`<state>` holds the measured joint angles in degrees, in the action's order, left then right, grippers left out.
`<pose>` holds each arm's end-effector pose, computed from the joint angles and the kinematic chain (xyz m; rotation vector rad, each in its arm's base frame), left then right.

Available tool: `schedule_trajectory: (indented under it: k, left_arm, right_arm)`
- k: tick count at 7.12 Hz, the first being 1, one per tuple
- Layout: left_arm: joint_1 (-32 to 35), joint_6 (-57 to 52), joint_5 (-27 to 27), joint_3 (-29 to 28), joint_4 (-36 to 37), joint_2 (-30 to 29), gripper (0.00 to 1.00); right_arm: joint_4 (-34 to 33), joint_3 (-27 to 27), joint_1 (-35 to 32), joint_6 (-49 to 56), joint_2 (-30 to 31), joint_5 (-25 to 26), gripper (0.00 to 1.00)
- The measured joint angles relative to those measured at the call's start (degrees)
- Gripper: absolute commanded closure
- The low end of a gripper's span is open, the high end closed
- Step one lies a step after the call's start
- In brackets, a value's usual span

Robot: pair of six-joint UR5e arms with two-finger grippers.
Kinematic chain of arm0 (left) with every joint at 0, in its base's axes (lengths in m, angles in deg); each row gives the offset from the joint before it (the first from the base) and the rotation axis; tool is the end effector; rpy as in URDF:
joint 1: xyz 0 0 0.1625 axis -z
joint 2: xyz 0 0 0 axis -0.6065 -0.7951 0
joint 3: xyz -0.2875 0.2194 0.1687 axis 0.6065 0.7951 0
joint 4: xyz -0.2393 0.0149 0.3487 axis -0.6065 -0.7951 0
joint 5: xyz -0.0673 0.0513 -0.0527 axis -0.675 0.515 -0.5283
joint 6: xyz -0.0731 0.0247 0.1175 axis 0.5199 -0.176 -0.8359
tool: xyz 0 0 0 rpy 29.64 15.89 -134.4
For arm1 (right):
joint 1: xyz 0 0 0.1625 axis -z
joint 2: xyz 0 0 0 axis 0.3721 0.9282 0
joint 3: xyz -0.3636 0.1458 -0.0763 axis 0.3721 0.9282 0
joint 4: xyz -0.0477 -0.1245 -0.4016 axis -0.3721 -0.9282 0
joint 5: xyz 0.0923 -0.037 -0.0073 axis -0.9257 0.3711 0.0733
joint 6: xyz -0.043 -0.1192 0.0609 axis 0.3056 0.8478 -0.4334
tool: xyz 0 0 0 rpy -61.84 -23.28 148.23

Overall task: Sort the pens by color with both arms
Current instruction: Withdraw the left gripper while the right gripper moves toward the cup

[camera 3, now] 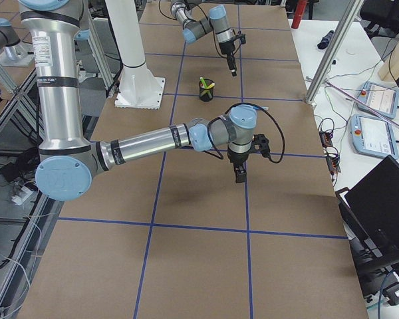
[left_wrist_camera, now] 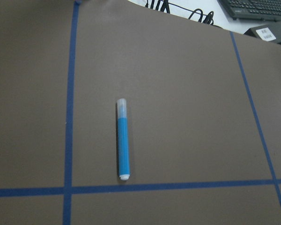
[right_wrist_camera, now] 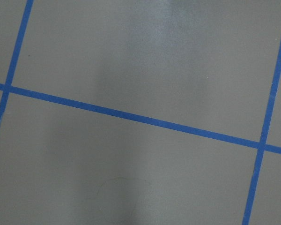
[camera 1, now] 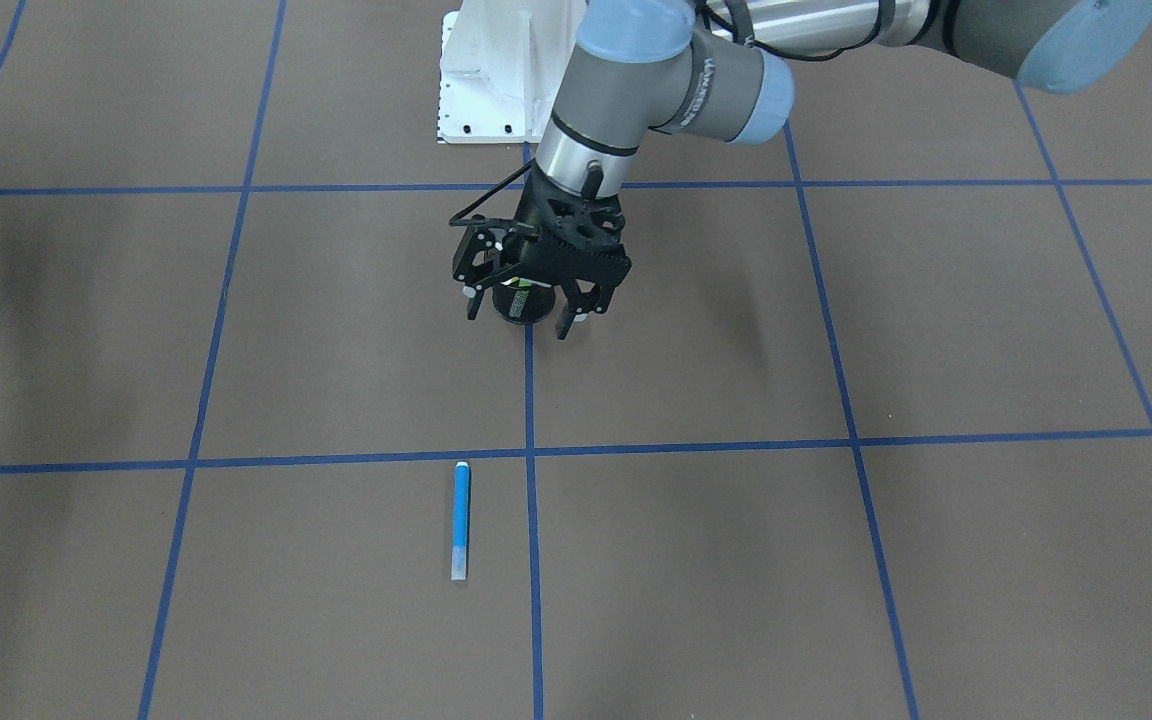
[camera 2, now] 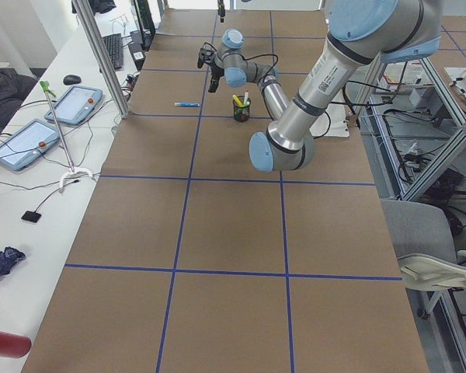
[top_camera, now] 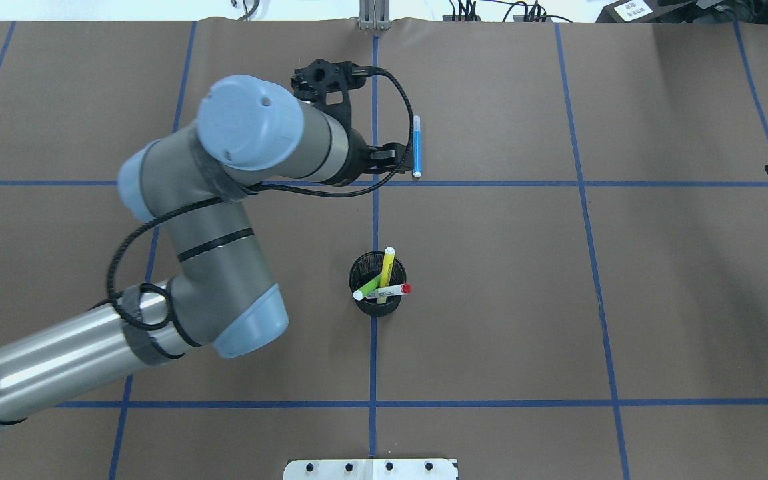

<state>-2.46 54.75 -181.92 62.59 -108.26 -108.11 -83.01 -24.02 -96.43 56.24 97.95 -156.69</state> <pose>0.5077 -0.4805 0.1037 0.3832 1.1162 -0.0895 -0.1027 -0.5270 0.5162 0.1357 -0.7632 -0.1673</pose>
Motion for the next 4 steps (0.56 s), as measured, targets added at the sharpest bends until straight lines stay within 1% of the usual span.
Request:
schedule_trajectory:
  k: [1,2,3,4]
  left_arm:
    - [2.56,-4.25,-3.62,5.46,5.45,3.15,0.02]
    - [5.22,-10.23,-5.92,9.95,10.62,6.31,0.02]
    - [7.40,-16.39,-7.04,13.62,14.62,9.76,0.01]
    - [9.28,-20.90,-8.30,16.36,16.91,13.39,0.01]
  right_arm:
    - [0.03,-0.62,0.25,-1.61,-0.27,-0.10,0.00]
    - [0.04,-1.71,1.11,-4.50,-0.74,-0.16,0.00]
    - [0.05,-3.26,2.85,-9.23,-1.58,-0.19,0.00]
    - [0.43,-4.98,5.49,-15.43,-2.94,-0.19,0.00]
